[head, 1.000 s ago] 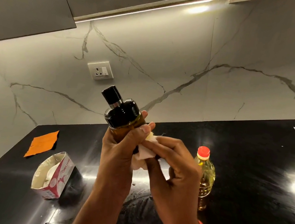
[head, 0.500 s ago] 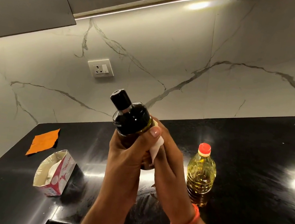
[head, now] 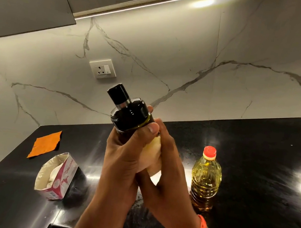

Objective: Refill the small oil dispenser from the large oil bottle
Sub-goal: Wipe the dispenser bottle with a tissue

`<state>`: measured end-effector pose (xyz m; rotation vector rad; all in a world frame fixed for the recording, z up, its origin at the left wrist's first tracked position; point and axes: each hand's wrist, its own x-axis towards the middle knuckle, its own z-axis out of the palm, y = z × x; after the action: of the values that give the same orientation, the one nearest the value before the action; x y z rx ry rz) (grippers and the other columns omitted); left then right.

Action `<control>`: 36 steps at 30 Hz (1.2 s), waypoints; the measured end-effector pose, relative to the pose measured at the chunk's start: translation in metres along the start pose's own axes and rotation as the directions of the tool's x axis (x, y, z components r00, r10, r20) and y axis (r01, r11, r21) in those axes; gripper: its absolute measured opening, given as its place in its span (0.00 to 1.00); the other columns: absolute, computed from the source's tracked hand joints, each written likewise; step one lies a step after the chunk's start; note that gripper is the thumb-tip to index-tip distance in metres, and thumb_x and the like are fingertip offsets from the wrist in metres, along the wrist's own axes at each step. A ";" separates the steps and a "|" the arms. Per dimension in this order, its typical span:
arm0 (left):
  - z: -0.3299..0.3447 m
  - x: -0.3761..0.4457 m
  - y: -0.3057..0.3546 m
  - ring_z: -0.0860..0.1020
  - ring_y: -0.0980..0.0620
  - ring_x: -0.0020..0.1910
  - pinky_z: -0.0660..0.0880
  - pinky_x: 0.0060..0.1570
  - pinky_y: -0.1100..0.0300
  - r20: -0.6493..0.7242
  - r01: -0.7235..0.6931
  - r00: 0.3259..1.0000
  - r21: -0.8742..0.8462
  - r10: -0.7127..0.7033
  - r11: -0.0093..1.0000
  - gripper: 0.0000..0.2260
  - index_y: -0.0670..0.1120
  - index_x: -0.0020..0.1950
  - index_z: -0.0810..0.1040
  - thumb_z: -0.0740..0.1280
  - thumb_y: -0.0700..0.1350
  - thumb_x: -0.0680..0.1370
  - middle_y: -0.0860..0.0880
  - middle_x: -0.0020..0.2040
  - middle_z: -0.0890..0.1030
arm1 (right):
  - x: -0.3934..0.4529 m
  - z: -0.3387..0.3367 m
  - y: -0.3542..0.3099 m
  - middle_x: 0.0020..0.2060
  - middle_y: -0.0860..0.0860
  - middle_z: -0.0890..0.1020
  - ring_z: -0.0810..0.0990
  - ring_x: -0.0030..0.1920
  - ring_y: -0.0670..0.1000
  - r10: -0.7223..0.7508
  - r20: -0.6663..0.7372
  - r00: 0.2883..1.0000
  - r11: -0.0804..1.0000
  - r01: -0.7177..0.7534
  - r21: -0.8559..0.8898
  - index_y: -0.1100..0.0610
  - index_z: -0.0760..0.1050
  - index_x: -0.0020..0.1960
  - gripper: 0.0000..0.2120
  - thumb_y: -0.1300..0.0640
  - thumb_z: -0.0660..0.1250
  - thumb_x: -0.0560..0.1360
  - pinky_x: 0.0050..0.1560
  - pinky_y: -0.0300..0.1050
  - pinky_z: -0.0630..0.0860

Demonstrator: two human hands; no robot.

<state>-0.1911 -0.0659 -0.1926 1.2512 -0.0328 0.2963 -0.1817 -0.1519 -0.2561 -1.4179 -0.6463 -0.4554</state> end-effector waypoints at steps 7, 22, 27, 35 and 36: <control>0.006 0.003 0.001 0.85 0.48 0.52 0.83 0.47 0.51 0.068 0.009 0.998 0.033 -0.011 0.999 0.32 0.50 0.60 0.83 0.83 0.50 0.57 0.46 0.53 0.86 | 0.003 0.000 0.001 0.67 0.52 0.76 0.76 0.68 0.50 -0.023 -0.116 0.993 0.989 0.040 0.141 0.58 0.62 0.77 0.27 0.58 0.66 0.81 0.63 0.43 0.76; 0.004 0.002 0.003 0.82 0.48 0.57 0.80 0.56 0.46 0.108 -0.063 0.993 0.092 0.053 0.994 0.22 0.61 0.53 0.84 0.75 0.51 0.60 0.52 0.55 0.85 | 0.021 -0.011 0.010 0.54 0.68 0.79 0.80 0.52 0.58 0.660 0.145 0.737 0.490 -0.568 0.661 0.63 0.76 0.63 0.12 0.61 0.61 0.82 0.53 0.48 0.81; -0.001 0.014 0.003 0.83 0.53 0.57 0.80 0.54 0.49 0.056 -0.093 0.995 0.141 0.085 0.986 0.20 0.63 0.52 0.84 0.75 0.52 0.61 0.54 0.59 0.84 | 0.011 -0.010 0.000 0.52 0.56 0.85 0.83 0.53 0.52 0.586 0.112 0.802 0.656 -0.551 0.515 0.50 0.83 0.54 0.16 0.60 0.57 0.85 0.54 0.42 0.80; -0.009 0.022 0.002 0.85 0.59 0.47 0.81 0.42 0.62 0.028 -0.125 0.992 0.184 0.122 0.975 0.20 0.58 0.55 0.82 0.75 0.48 0.64 0.57 0.49 0.86 | 0.008 -0.016 -0.015 0.56 0.62 0.83 0.84 0.53 0.57 0.631 0.231 0.741 0.328 -0.524 0.786 0.58 0.74 0.68 0.37 0.52 0.74 0.60 0.58 0.53 0.80; -0.009 0.020 0.001 0.85 0.59 0.44 0.80 0.40 0.63 0.021 -0.123 0.992 0.187 0.121 0.975 0.21 0.54 0.57 0.80 0.75 0.45 0.65 0.57 0.47 0.86 | 0.008 -0.017 -0.016 0.57 0.65 0.82 0.84 0.50 0.58 0.662 0.238 0.711 0.241 -0.502 0.830 0.61 0.73 0.68 0.39 0.50 0.76 0.59 0.54 0.54 0.81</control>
<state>-0.1730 -0.0534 -0.1910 1.4416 -0.0921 0.4068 -0.1836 -0.1694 -0.2390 -0.5065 -0.0709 0.3799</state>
